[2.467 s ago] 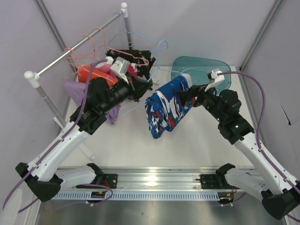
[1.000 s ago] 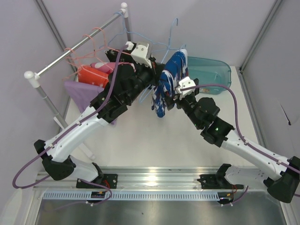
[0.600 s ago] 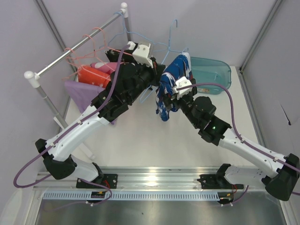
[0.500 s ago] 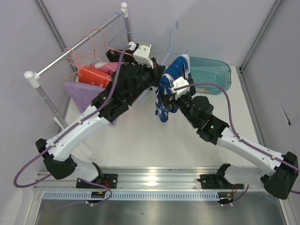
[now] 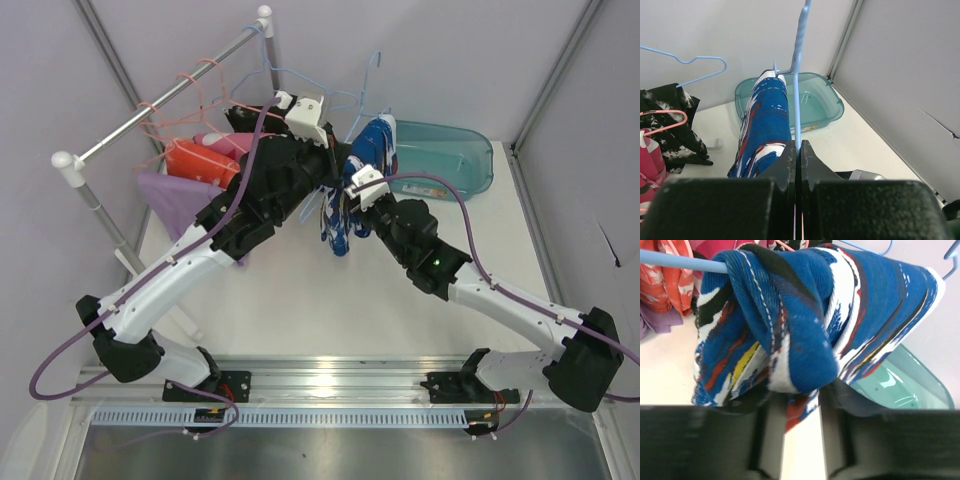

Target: Remove the trousers from the hanger

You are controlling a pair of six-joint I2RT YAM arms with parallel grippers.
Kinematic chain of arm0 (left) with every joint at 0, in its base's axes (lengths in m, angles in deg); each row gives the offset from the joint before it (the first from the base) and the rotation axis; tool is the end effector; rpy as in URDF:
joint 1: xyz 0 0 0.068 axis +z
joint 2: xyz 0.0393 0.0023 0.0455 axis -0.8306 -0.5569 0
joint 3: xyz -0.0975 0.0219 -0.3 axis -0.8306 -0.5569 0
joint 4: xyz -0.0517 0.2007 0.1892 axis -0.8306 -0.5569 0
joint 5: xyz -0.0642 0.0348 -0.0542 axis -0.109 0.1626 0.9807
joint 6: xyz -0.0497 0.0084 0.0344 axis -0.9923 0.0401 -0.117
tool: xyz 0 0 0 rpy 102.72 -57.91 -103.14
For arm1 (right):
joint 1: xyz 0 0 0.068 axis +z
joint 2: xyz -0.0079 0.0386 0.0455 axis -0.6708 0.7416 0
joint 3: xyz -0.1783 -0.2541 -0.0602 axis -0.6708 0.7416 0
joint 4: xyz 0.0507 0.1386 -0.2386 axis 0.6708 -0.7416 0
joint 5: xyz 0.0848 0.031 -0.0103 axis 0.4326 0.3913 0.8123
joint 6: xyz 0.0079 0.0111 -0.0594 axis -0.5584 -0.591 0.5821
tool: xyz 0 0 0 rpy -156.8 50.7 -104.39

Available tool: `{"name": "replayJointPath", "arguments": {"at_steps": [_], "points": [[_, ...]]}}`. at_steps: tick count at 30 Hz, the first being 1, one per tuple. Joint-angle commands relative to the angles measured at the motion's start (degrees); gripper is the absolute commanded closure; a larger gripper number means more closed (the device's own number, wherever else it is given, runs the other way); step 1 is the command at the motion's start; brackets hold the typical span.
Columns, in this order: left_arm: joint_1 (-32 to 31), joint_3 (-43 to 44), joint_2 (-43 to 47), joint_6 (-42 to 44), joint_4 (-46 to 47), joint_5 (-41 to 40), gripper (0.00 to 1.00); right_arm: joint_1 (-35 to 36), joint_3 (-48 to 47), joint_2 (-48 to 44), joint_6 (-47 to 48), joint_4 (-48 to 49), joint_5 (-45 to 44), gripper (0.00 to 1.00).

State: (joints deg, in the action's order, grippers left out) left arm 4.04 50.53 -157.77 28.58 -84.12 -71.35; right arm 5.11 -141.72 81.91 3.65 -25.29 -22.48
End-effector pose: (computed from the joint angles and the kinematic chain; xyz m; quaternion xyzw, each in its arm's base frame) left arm 0.2136 -0.2515 0.5491 0.1358 0.6944 -0.2763 0.6505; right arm 0.2191 0.2153 0.3952 -0.3182 0.6391 0.0238 0.6999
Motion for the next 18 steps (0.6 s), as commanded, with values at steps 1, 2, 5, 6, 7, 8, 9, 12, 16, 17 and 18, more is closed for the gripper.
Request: {"name": "replayJointPath", "arguments": {"at_steps": [1, 2, 5, 6, 7, 8, 9, 12, 16, 17, 18], "points": [[-0.7, 5.2, 4.8, -0.4, 11.0, 0.1, 1.0, -1.0, -2.6, -0.5, 1.6, 4.1, -0.4, 0.69], [-0.7, 5.2, 4.9, -0.7, 11.1, 0.2, 1.0, -1.3, -2.6, -0.6, 1.6, 5.0, -0.2, 0.74], [-0.7, 3.8, 5.5, -1.3, 11.8, 0.6, 1.0, -1.9, -2.3, -1.3, 2.1, 5.7, 0.6, 0.82], [-0.7, 3.7, 5.5, -1.4, 11.8, 0.6, 1.0, -2.0, -2.3, -1.4, 2.5, 5.6, 0.6, 0.86], [-0.7, 3.7, 5.6, -1.4, 11.4, 0.4, 1.0, -2.0, -2.4, -1.9, 3.0, 5.6, 0.9, 0.88], [-0.7, 3.7, 5.7, -1.6, 11.2, 0.3, 1.0, -2.1, -2.4, -2.0, 4.0, 5.4, 1.1, 0.9], [-0.7, 3.4, 5.8, -1.6, 11.1, 0.2, 1.0, -2.2, -2.4, -2.3, 4.3, 5.2, 1.4, 0.93], [-0.7, 3.0, 6.5, -2.3, 10.8, -0.3, 1.0, -2.3, -2.6, -3.5, 4.2, 4.4, 2.0, 1.0], [-0.7, 1.9, 7.5, -2.8, 10.8, -1.9, 1.0, -4.1, -4.6, -4.5, 0.0, 0.0, 5.6, 1.0], [-0.7, 2.0, 7.5, -2.9, 10.6, -2.2, 1.0, -4.5, -5.4, -4.8, -0.8, -1.6, 6.3, 1.0], [-0.7, 2.0, 7.3, -3.0, 9.8, -2.9, 1.0, -4.9, -5.4, -5.3, -1.5, -1.6, 6.4, 1.0]]}}
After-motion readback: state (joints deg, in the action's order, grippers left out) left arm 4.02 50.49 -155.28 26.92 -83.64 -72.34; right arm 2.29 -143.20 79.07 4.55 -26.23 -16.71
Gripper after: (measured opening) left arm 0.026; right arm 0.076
